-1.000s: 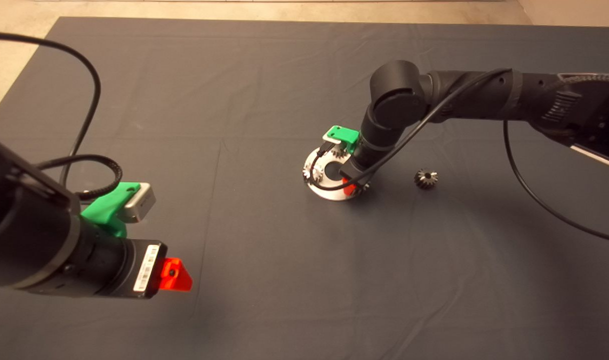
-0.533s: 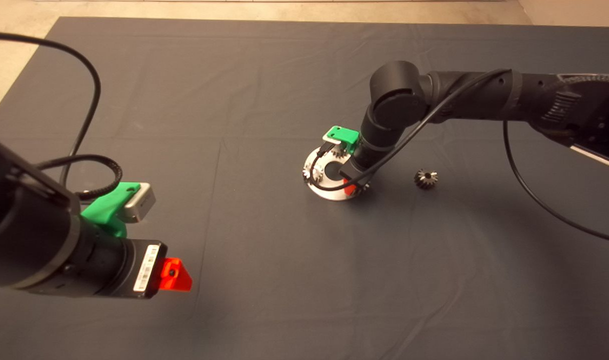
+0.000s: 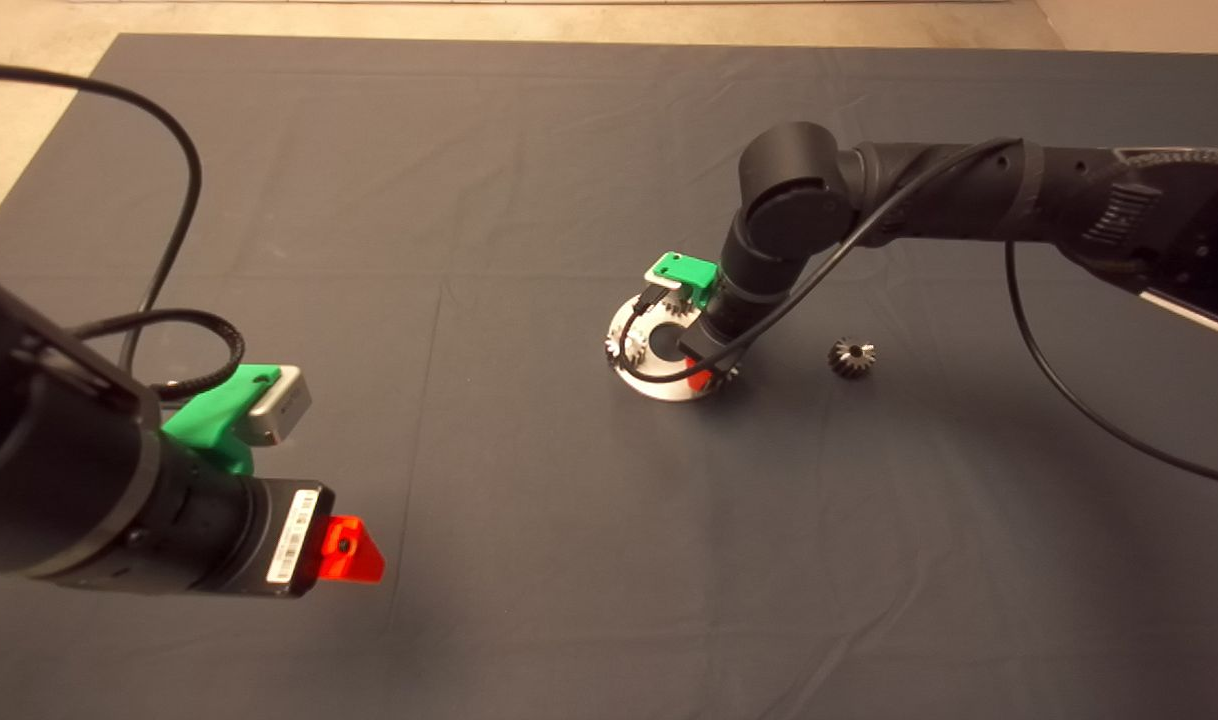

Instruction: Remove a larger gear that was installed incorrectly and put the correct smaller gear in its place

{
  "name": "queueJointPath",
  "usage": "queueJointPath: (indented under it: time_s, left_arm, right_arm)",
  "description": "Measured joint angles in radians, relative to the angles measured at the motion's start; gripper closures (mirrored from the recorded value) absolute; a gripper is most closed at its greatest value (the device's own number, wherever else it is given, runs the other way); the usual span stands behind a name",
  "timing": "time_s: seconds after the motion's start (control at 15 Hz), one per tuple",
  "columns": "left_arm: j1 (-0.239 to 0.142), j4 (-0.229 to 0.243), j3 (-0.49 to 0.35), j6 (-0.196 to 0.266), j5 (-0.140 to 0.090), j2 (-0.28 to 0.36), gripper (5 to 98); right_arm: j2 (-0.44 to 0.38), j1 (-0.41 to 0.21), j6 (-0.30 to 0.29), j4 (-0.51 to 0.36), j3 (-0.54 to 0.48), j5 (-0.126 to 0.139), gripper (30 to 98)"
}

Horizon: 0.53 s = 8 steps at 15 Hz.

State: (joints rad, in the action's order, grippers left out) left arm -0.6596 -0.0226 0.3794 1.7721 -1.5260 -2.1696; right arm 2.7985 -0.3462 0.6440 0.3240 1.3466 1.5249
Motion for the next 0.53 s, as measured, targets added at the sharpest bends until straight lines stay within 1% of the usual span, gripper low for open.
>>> queueJointPath:
  time_s: [0.53]
  left_arm:
    - [0.000, 0.000, 0.000, 0.000, 0.000, 0.000, 5.4]
  right_arm:
    - [0.003, 0.006, 0.000, 0.000, -0.001, 0.001, 62.6]
